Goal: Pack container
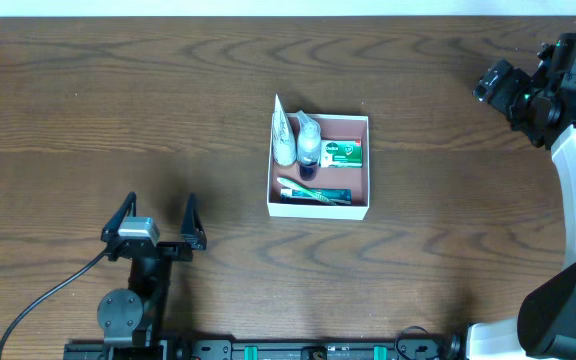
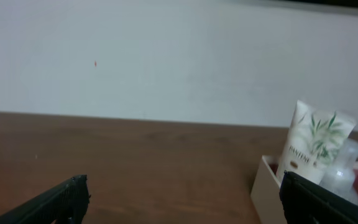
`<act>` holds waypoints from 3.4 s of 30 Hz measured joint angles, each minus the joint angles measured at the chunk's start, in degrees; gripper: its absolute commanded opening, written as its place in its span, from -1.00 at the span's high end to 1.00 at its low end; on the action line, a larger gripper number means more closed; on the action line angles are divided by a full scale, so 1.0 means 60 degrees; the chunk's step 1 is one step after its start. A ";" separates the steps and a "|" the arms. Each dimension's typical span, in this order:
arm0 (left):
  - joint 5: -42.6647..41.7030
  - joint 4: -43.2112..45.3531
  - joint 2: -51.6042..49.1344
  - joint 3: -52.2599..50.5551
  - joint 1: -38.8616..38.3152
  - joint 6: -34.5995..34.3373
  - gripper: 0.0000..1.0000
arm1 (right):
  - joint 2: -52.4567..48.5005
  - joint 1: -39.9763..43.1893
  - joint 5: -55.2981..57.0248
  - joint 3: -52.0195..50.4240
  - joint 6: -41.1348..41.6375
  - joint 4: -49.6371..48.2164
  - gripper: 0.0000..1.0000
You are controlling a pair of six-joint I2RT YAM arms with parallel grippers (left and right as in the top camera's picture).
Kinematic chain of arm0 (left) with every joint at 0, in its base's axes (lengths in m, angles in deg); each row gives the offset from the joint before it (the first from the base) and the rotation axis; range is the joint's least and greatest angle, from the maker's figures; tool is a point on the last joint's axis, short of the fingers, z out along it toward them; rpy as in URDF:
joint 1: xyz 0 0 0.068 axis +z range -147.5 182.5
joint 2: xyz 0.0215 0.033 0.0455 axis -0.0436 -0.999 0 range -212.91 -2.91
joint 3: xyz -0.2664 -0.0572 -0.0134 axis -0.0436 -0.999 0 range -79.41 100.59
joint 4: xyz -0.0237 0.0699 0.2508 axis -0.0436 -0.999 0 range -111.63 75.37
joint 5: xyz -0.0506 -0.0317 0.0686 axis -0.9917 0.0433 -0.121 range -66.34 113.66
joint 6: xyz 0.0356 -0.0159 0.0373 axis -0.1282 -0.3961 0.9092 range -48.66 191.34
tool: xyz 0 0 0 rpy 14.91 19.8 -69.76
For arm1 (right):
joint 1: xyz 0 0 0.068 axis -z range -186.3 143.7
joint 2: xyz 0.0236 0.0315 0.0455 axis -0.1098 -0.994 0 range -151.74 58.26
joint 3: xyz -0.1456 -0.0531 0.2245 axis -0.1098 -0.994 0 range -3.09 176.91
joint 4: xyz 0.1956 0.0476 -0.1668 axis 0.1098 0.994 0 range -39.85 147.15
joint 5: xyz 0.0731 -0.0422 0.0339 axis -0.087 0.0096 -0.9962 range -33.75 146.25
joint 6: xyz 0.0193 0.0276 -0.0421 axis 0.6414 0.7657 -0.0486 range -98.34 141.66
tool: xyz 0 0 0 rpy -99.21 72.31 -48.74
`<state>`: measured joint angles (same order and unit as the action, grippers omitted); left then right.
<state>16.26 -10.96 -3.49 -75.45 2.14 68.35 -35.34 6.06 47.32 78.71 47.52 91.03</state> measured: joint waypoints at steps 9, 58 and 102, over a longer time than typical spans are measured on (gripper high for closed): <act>0.0018 -0.0747 0.0000 -0.0525 0.0000 0.0000 -0.96 | 0.0000 0.0000 0.0000 0.0000 0.0000 -0.0004 -0.99; 0.0015 -0.0790 -0.0004 -0.0495 0.0000 0.0000 -0.96 | 0.3523 -0.1978 0.0022 -0.0004 0.0000 0.0222 -0.99; 0.0011 -0.0823 -0.0004 -0.0474 0.0000 -0.0004 -0.96 | 1.5333 -0.3111 0.0390 -1.2407 -0.2098 -0.8601 -0.99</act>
<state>16.33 -15.90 -3.51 -78.29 2.14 68.33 56.65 -12.61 49.66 4.27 34.93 39.43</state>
